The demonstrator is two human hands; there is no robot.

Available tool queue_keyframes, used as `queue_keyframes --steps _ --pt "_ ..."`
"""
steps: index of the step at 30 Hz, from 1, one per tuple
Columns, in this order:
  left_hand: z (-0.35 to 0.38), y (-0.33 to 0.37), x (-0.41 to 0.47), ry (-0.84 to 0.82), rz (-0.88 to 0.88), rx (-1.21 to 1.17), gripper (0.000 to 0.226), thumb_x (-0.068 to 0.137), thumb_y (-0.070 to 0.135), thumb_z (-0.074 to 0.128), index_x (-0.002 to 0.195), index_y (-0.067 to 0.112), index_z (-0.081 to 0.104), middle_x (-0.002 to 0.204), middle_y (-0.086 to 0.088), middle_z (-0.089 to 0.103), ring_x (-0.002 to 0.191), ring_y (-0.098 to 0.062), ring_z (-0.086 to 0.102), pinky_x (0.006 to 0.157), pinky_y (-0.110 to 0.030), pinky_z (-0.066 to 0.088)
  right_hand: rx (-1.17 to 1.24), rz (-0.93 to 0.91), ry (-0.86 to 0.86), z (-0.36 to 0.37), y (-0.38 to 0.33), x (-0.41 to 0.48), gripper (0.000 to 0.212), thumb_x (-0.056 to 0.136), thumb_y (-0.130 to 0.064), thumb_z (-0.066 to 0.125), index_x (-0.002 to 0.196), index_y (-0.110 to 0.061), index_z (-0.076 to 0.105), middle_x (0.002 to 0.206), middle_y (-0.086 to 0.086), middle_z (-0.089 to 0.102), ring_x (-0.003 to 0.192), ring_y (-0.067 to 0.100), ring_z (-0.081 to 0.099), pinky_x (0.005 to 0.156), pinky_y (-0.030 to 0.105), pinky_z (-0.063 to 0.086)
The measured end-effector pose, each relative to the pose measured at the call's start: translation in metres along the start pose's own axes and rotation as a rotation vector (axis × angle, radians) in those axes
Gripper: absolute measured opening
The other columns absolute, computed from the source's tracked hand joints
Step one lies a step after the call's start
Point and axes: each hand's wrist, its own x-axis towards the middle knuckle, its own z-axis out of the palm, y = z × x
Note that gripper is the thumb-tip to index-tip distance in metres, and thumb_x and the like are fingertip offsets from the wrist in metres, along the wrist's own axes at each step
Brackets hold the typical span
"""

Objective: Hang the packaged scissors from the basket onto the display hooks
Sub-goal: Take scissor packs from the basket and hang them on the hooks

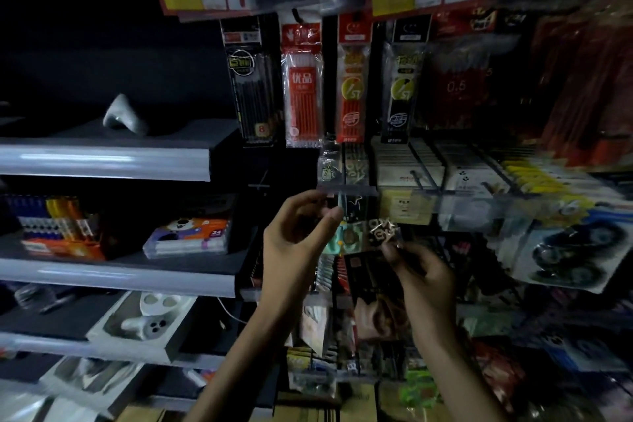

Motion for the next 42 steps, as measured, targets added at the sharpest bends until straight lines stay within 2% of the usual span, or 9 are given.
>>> queue_keyframes --steps 4,8,13,19,23,27,32,39,42 --pt "0.001 0.013 0.004 -0.051 0.066 0.054 0.032 0.092 0.021 0.076 0.124 0.023 0.072 0.093 0.000 0.073 0.093 -0.018 0.072 0.086 -0.031 0.059 0.076 0.011 0.003 0.013 -0.011 0.007 0.023 0.081 -0.039 0.081 0.097 -0.022 0.076 0.093 -0.006 0.079 0.093 0.013 0.074 0.084 0.034 0.056" --pt "0.001 0.019 0.006 -0.064 0.085 0.052 0.031 0.097 0.018 0.071 0.127 0.022 0.070 0.097 -0.010 0.071 0.090 -0.010 0.070 0.080 -0.019 0.054 0.126 0.025 0.009 0.027 -0.020 0.013 0.025 0.081 -0.035 0.083 0.099 -0.018 0.077 0.095 -0.001 0.079 0.094 0.019 0.074 0.081 0.034 0.058" --pt "-0.002 0.019 0.002 -0.096 0.096 0.096 0.035 0.100 0.021 0.068 0.134 0.026 0.068 0.102 -0.015 0.070 0.095 -0.011 0.070 0.085 -0.019 0.054 0.110 0.048 -0.019 0.039 -0.026 0.019 0.021 0.085 -0.032 0.082 0.101 -0.018 0.078 0.095 0.000 0.079 0.093 0.020 0.075 0.089 0.046 0.061" --pt "-0.007 0.018 0.001 -0.123 0.095 0.131 0.041 0.099 0.028 0.063 0.140 0.026 0.064 0.098 -0.013 0.068 0.091 -0.006 0.067 0.086 -0.020 0.052 0.130 0.034 -0.033 0.050 -0.028 0.024 0.024 0.085 -0.038 0.081 0.100 -0.020 0.077 0.093 -0.005 0.079 0.090 0.014 0.074 0.078 0.029 0.055" --pt "-0.009 0.015 0.004 -0.134 0.105 0.162 0.039 0.102 0.021 0.063 0.141 0.028 0.063 0.098 -0.009 0.071 0.092 -0.006 0.067 0.085 -0.021 0.052 0.121 0.020 -0.034 0.058 -0.029 0.029 0.020 0.086 -0.032 0.081 0.098 -0.017 0.077 0.092 -0.004 0.079 0.089 0.013 0.074 0.080 0.032 0.057" --pt "-0.011 0.015 0.002 -0.147 0.098 0.194 0.041 0.101 0.027 0.063 0.141 0.033 0.061 0.100 -0.011 0.070 0.087 -0.010 0.066 0.081 -0.021 0.053 0.125 0.019 -0.009 0.064 -0.027 0.031 0.020 0.086 -0.026 0.081 0.100 -0.013 0.076 0.094 0.001 0.079 0.090 0.017 0.075 0.082 0.036 0.060" --pt "-0.013 0.008 0.002 -0.181 0.090 0.200 0.044 0.104 0.015 0.061 0.144 0.035 0.058 0.104 -0.018 0.067 0.088 -0.022 0.064 0.081 -0.032 0.053 0.170 0.033 -0.006 0.069 -0.024 0.031 0.022 0.083 -0.024 0.084 0.099 -0.013 0.075 0.095 0.003 0.078 0.091 0.020 0.075 0.075 0.028 0.056" --pt "-0.016 0.004 0.004 -0.192 0.093 0.175 0.048 0.105 0.011 0.061 0.149 0.031 0.056 0.104 -0.018 0.066 0.086 -0.021 0.062 0.078 -0.032 0.052 0.212 0.029 -0.013 0.065 -0.025 0.024 0.027 0.084 -0.026 0.083 0.105 -0.011 0.075 0.098 0.005 0.078 0.089 0.019 0.073 0.074 0.027 0.054" --pt "-0.016 0.004 0.006 -0.195 0.093 0.159 0.049 0.105 0.008 0.060 0.149 0.028 0.055 0.105 -0.020 0.067 0.089 -0.021 0.066 0.084 -0.032 0.055 0.173 -0.040 0.023 0.063 -0.030 0.023 0.023 0.086 -0.029 0.082 0.103 -0.016 0.076 0.095 -0.001 0.078 0.088 0.011 0.073 0.072 0.018 0.053"
